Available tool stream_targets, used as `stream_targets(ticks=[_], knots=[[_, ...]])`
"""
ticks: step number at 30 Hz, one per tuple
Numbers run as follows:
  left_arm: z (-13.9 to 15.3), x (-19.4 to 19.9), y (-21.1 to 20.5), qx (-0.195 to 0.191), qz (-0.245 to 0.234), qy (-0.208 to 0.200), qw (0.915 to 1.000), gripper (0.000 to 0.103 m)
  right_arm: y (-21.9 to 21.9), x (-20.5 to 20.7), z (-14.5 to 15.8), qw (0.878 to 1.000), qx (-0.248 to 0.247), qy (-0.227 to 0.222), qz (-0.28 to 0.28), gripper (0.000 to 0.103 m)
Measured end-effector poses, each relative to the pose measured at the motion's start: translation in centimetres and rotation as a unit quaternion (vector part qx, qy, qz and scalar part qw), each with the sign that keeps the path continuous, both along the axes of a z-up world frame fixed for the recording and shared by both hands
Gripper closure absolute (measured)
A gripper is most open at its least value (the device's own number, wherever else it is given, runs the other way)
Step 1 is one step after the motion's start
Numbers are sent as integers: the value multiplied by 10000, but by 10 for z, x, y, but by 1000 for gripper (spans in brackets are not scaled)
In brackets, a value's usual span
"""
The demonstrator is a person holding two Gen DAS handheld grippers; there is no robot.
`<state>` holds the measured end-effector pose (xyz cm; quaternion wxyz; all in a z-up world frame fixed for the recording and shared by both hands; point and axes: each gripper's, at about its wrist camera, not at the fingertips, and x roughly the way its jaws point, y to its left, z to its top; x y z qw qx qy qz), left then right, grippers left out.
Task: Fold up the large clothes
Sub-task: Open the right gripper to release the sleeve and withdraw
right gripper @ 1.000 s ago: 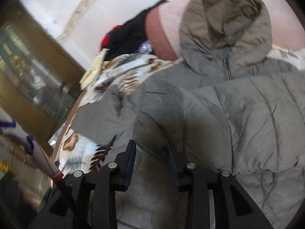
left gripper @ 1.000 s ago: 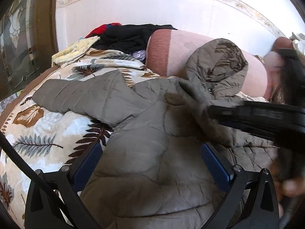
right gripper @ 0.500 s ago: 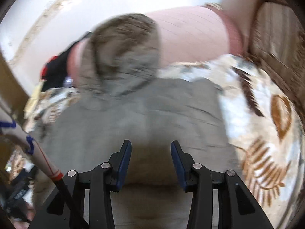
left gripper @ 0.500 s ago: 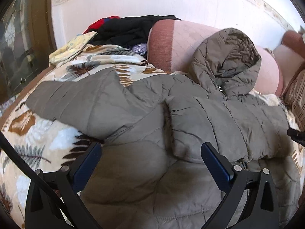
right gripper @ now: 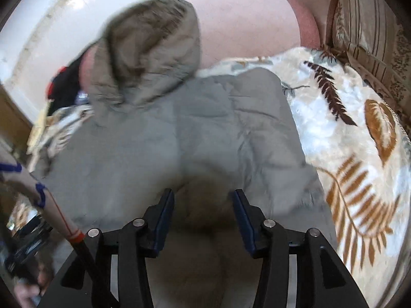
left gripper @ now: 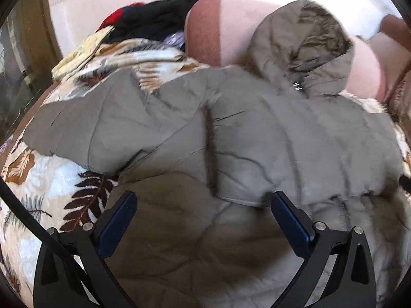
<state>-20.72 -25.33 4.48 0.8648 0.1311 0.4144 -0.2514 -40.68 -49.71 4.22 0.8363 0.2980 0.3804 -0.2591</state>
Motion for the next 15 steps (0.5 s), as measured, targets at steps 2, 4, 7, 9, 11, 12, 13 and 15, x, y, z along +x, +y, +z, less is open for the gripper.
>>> stream_targets(ticks=[2, 4, 7, 9, 11, 12, 13, 15], knots=[[9, -11, 2, -79, -102, -167, 9998, 0, 27, -23, 5, 9998, 15, -99, 150, 50], [17, -25, 3, -106, -225, -319, 9992, 0, 52, -42, 2, 9994, 124, -147, 295, 50], [27, -50, 10, -115, -423, -464, 9980, 0, 90, -77, -4, 9983, 175, -185, 522, 50], [30, -69, 16, -175, -532, -480, 9973, 0, 114, -100, -8, 9977, 70, -172, 649, 47], [30, -88, 23, -232, -646, -402, 9968, 0, 127, -117, -15, 9975, 44, -75, 700, 46], [28, -98, 26, -217, -685, -369, 9967, 0, 135, -130, -18, 9975, 31, -94, 696, 46], [25, -104, 29, -189, -700, -353, 9967, 0, 138, -137, -21, 9976, 31, -72, 684, 46], [14, -121, 37, -25, -759, -211, 9969, 0, 147, -145, -22, 9973, -22, -8, 732, 46]])
